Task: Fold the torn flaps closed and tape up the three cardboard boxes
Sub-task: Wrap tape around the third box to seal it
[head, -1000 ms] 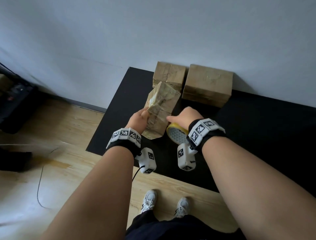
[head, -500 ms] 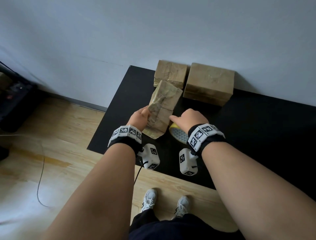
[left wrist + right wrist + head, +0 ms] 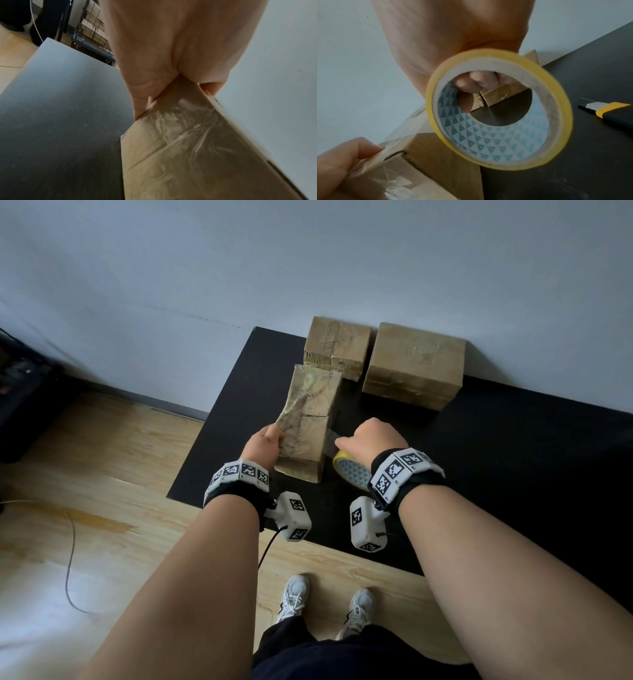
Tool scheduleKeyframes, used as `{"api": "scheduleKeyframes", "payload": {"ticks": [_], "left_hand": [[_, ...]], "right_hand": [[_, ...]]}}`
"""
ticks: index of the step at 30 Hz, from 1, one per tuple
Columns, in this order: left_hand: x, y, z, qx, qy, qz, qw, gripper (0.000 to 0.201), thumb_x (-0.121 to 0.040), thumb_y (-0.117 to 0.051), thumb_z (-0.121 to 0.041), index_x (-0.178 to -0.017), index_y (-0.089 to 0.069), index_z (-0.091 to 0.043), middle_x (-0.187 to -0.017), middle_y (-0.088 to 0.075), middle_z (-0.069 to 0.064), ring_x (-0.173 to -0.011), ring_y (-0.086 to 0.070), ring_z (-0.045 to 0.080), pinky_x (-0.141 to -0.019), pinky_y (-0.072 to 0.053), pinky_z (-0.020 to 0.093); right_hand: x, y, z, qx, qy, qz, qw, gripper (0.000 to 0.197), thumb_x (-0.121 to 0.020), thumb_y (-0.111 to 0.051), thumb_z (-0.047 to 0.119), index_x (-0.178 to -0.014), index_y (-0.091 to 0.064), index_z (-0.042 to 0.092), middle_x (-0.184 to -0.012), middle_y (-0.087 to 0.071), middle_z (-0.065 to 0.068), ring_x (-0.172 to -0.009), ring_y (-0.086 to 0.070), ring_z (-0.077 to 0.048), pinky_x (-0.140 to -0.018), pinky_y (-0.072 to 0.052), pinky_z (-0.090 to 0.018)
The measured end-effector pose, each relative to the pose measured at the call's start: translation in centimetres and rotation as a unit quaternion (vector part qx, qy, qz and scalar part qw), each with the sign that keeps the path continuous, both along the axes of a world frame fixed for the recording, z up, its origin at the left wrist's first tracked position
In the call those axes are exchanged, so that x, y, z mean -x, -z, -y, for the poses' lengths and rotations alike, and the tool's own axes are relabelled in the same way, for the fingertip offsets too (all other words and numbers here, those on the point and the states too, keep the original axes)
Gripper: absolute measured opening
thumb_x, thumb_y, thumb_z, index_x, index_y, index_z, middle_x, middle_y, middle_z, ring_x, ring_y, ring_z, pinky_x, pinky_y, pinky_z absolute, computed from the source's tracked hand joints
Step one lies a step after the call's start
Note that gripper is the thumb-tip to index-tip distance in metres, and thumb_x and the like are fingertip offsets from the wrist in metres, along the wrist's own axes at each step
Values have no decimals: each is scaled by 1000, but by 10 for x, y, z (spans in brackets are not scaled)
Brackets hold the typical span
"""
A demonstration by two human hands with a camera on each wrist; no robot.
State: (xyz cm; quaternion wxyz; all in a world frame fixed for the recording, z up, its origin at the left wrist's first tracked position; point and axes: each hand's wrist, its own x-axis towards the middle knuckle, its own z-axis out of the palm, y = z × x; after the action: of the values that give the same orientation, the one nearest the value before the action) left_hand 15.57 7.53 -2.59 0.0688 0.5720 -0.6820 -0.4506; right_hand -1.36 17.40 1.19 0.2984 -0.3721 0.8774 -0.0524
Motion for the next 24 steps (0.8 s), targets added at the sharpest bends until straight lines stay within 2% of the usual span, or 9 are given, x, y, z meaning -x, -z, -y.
{"api": "scheduleKeyframes", "payload": {"ticks": [5,8,9,11,12,14,17,20,24], "left_hand": [[1,-2,0,-60,-24,-28,998,22,-100,-35,-13,-105,-56,-7,-104,-53,13,-92,-44,20,-76,-33,30],[3,-2,2,-164,-146,-127,967,22,-84,-50,-32,-79,-57,-13,-81,-57,4,-82,-51,22,-78,-38,36],[4,-1,3,-189,-167,-154,955,25,-81,-53,-38,-78,-60,-14,-79,-63,2,-79,-56,23,-80,-42,35],[9,-1,3,-204,-153,-170,952,42,-77,-62,-54,-93,-68,-16,-90,-72,2,-88,-67,22,-91,-50,37],[9,-1,2,-175,-122,-143,966,50,-78,-61,-59,-101,-68,-16,-95,-72,1,-91,-67,21,-92,-50,37],[10,4,2,-81,-71,-78,991,44,-93,-51,-53,-113,-64,-16,-96,-66,-4,-87,-62,14,-83,-47,30],[11,5,-1,-30,-52,-58,997,40,-100,-46,-44,-127,-59,-17,-98,-61,-5,-89,-59,14,-78,-42,28],[11,7,1,-11,-35,-41,999,42,-100,-45,-44,-129,-58,-17,-102,-63,-3,-98,-62,18,-82,-47,31],[14,6,1,35,-9,11,999,42,-98,-42,-48,-126,-56,-19,-107,-66,-2,-93,-62,17,-80,-51,34]], "right_hand": [[-2,9,-2,6,2,4,1000,42,-87,-58,53,-75,-61,13,-75,-61,-3,-65,-57,-18,-53,-37,-27],[-3,13,-4,11,-4,15,1000,45,-88,-56,57,-81,-63,12,-76,-60,-3,-65,-55,-18,-53,-35,-27],[-4,14,-5,15,-5,19,1000,46,-89,-55,57,-83,-63,12,-76,-59,-3,-65,-55,-18,-53,-34,-27],[-6,16,-5,22,-6,23,999,47,-90,-54,57,-84,-64,12,-75,-60,-3,-65,-55,-17,-54,-35,-27],[-6,17,-6,26,-6,24,999,47,-90,-54,56,-82,-64,12,-74,-60,-3,-64,-55,-16,-54,-36,-27],[-7,19,-6,31,-5,28,999,46,-90,-54,54,-76,-62,12,-73,-59,-4,-63,-54,-17,-54,-36,-28],[-7,21,-5,33,-4,40,999,44,-91,-54,53,-73,-60,13,-72,-59,-4,-64,-55,-17,-55,-37,-28],[-8,23,-1,27,-11,52,998,43,-91,-54,53,-76,-61,14,-74,-59,-4,-64,-54,-16,-54,-35,-28],[-7,23,1,28,-18,58,998,46,-91,-53,58,-81,-62,14,-77,-59,-2,-69,-56,-18,-60,-39,-30]]}}
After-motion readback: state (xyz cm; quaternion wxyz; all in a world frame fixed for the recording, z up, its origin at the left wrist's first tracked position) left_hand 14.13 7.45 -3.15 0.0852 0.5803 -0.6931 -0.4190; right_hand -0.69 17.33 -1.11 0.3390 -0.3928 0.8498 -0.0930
